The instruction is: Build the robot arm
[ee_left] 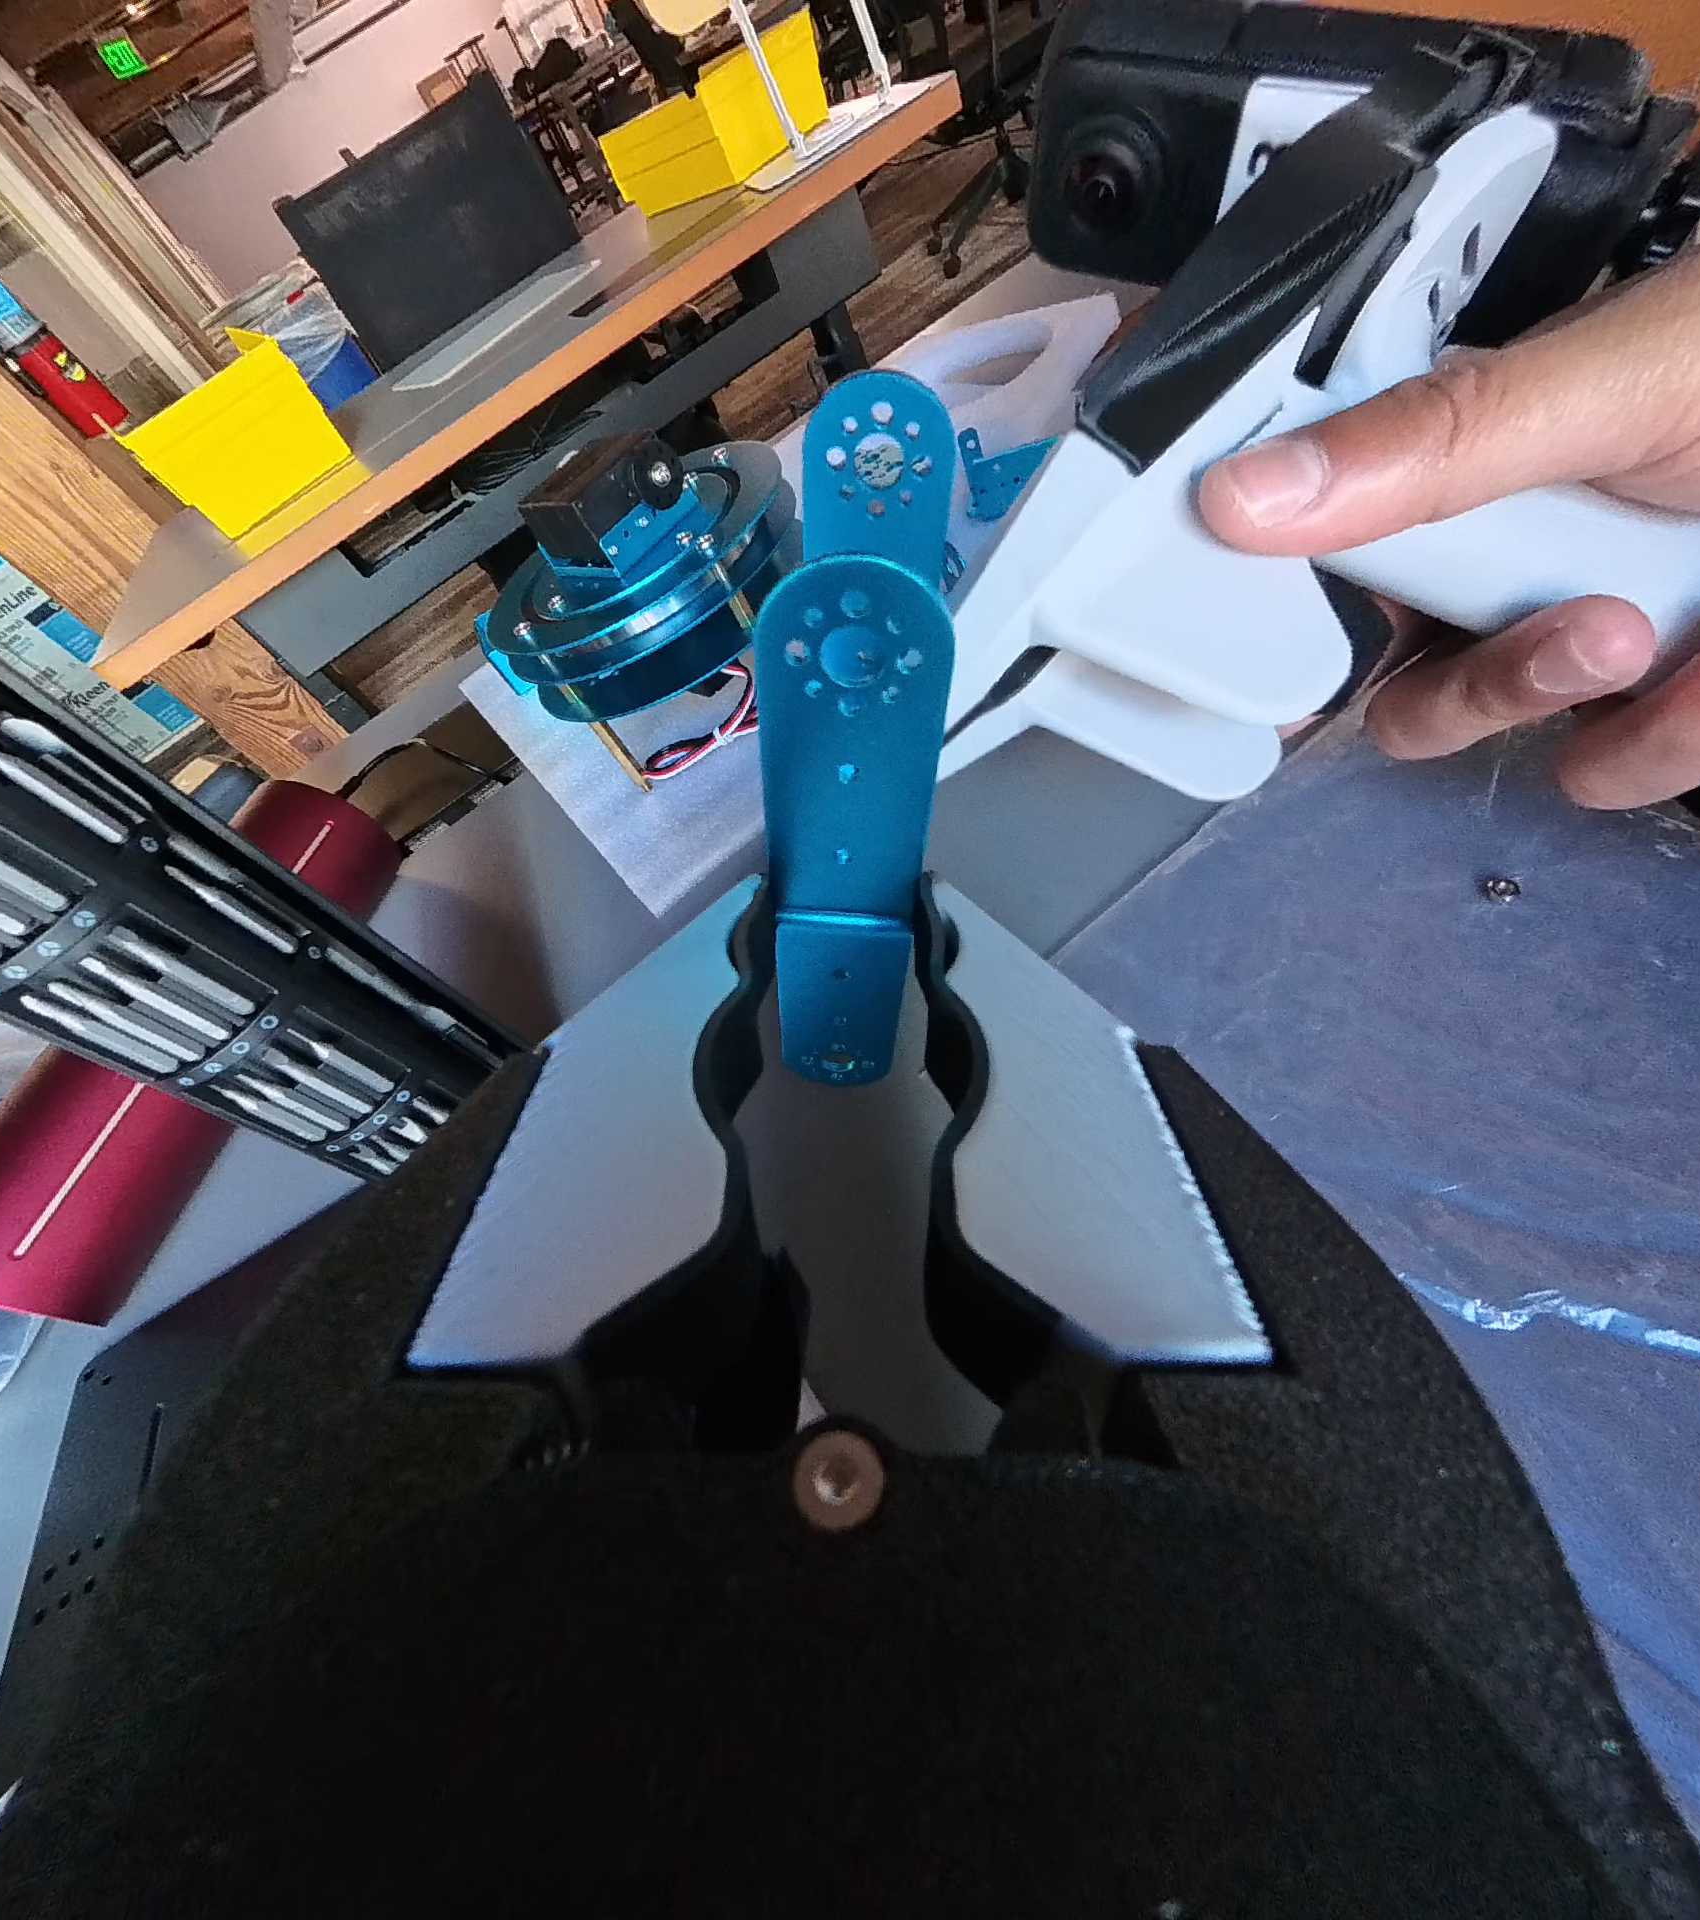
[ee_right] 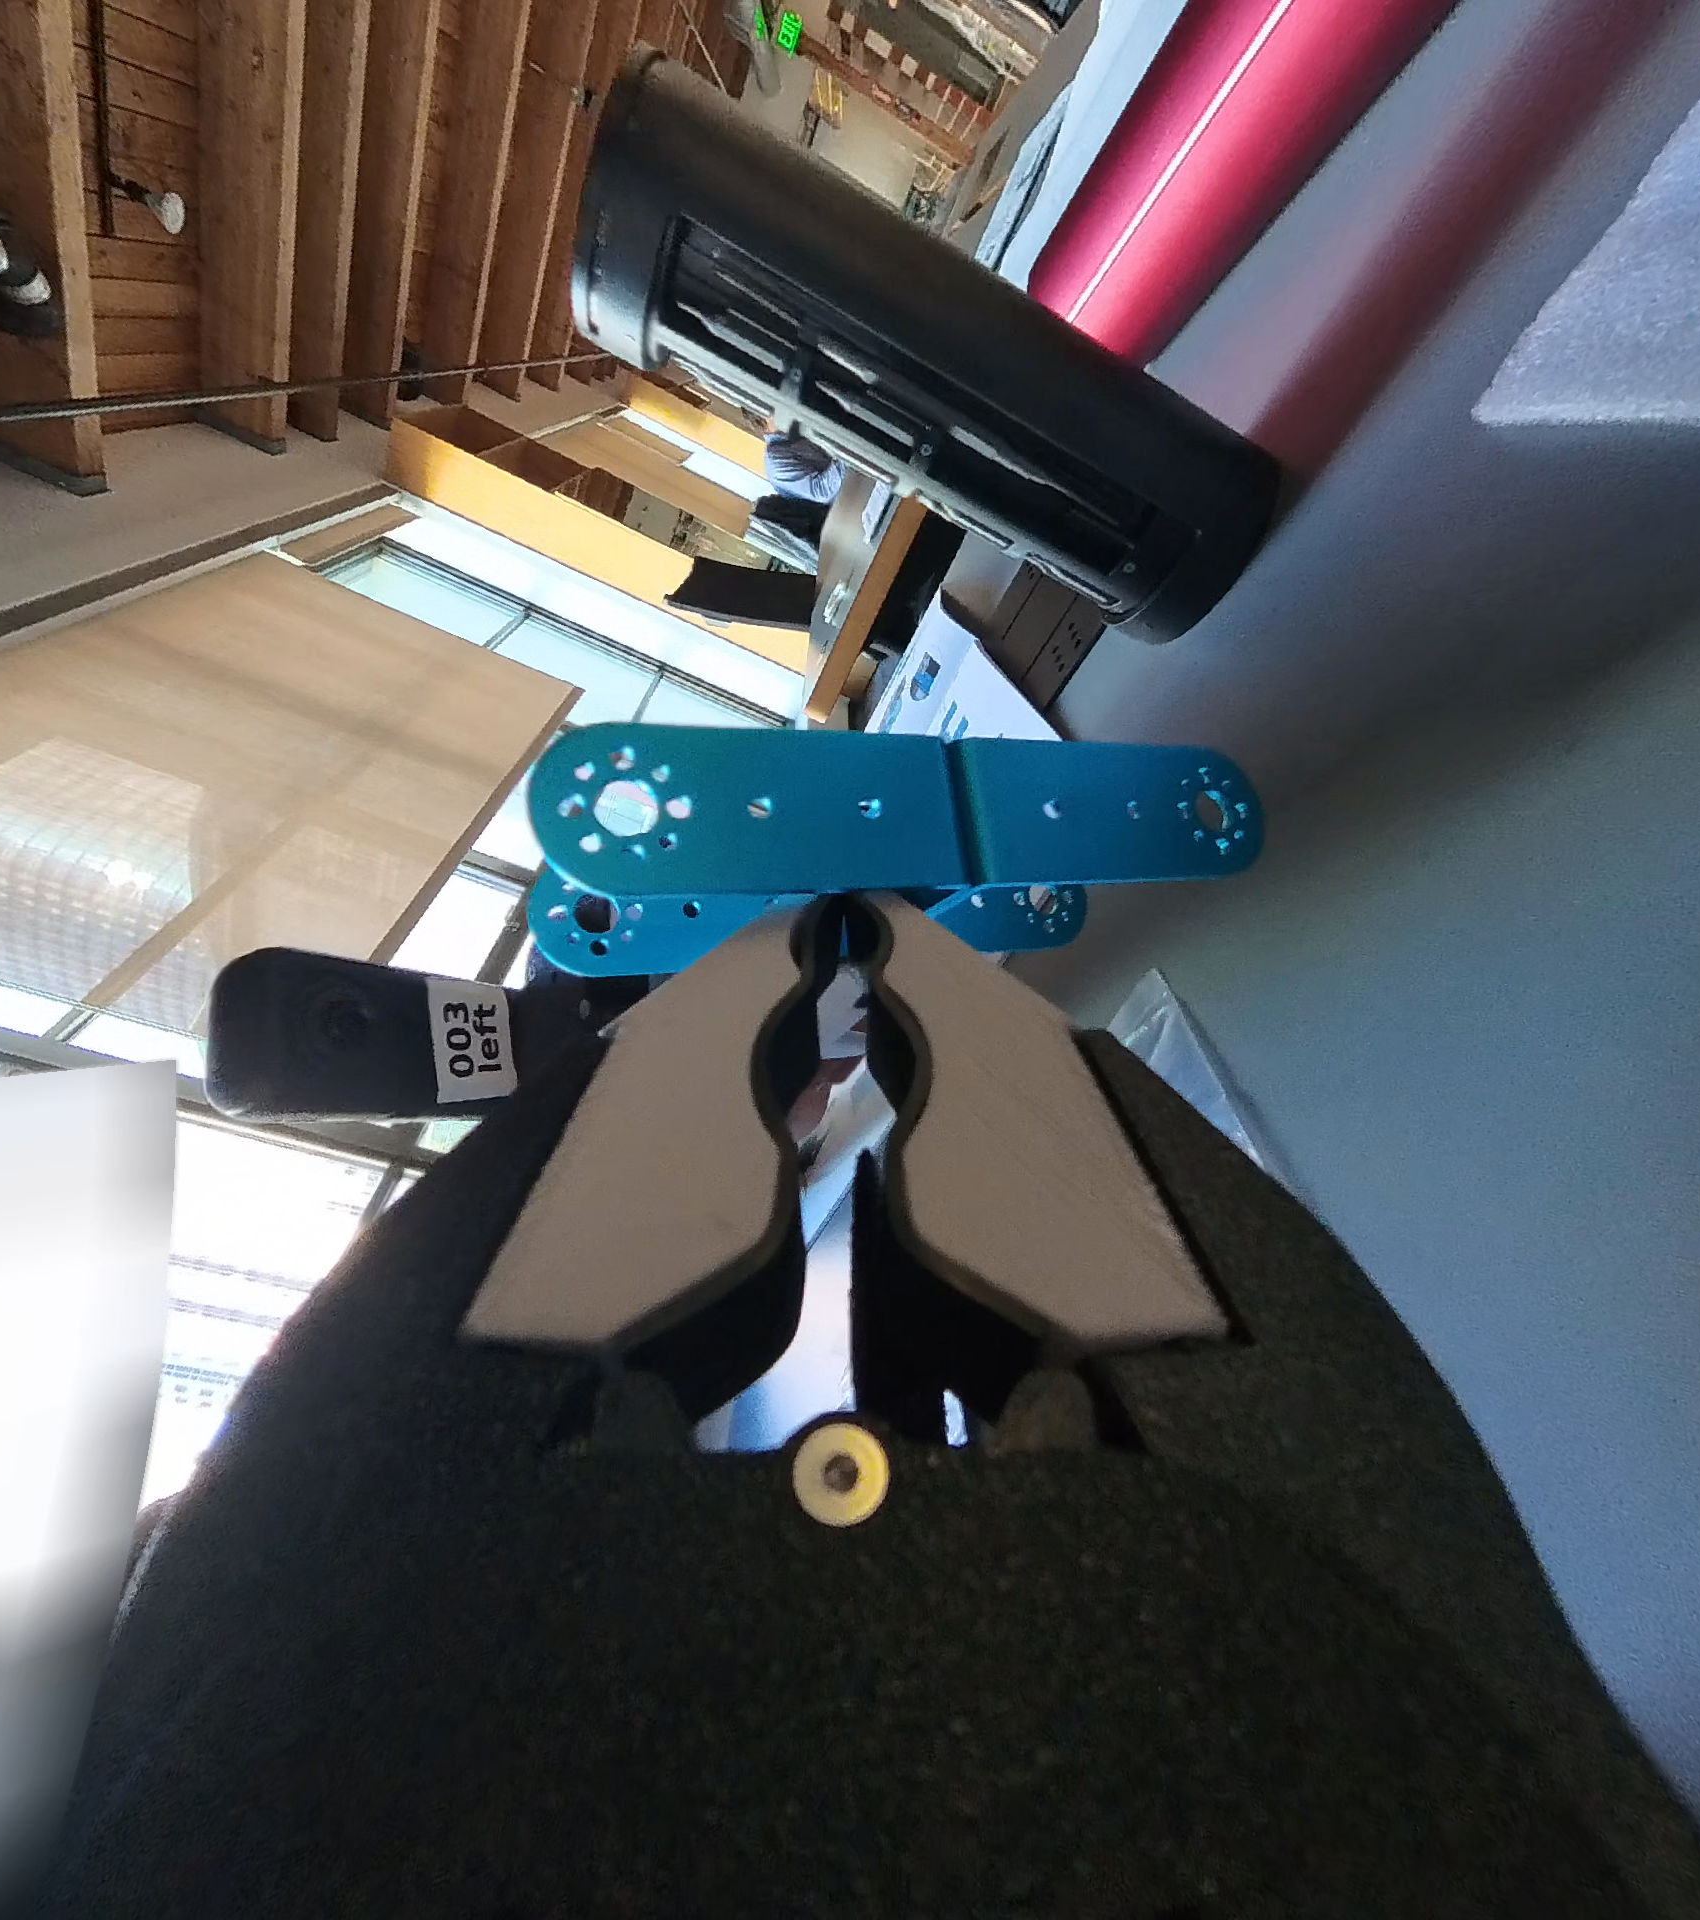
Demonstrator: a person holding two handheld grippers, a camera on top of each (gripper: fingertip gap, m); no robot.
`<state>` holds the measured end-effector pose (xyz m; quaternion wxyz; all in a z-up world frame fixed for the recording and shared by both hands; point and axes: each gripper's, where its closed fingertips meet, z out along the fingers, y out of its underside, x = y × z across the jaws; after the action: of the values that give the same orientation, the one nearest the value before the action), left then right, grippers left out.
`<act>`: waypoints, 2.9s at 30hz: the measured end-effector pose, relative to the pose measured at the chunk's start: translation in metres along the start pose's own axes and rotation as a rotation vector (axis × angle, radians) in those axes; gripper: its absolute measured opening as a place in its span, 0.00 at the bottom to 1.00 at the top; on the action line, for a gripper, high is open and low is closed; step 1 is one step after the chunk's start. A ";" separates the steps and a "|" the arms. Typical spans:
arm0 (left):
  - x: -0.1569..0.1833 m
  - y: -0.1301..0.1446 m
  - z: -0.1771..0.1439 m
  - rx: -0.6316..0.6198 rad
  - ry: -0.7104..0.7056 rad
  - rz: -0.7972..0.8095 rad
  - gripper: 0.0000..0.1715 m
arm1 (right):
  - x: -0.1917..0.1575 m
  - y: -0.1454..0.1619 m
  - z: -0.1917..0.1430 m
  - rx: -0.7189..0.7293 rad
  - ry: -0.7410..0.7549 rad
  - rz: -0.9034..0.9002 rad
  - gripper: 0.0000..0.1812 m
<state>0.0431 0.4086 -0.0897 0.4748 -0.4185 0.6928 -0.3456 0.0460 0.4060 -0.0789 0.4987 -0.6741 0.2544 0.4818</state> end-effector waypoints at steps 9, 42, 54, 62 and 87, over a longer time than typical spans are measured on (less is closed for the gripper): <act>0.001 0.003 0.001 -0.014 0.002 0.002 0.15 | 0.004 0.001 0.000 -0.011 0.035 -0.024 0.00; -0.040 0.019 -0.002 -0.056 -0.083 -0.188 0.15 | 0.034 0.061 -0.024 -0.876 0.408 -0.952 0.12; -0.051 0.021 -0.006 -0.058 -0.098 -0.222 0.15 | 0.066 0.056 -0.025 -1.194 0.627 -0.994 0.08; -0.049 0.021 -0.005 -0.055 -0.075 -0.229 0.15 | 0.067 0.061 -0.020 -1.190 0.607 -1.025 0.02; -0.021 -0.002 -0.008 0.077 0.195 -0.482 0.15 | -0.015 -0.018 0.028 -0.074 0.328 -1.018 0.01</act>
<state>0.0401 0.4274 -0.0774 0.3255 -0.5178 0.6018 -0.5136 0.0434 0.4368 -0.0585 0.5990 -0.7957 -0.0471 0.0762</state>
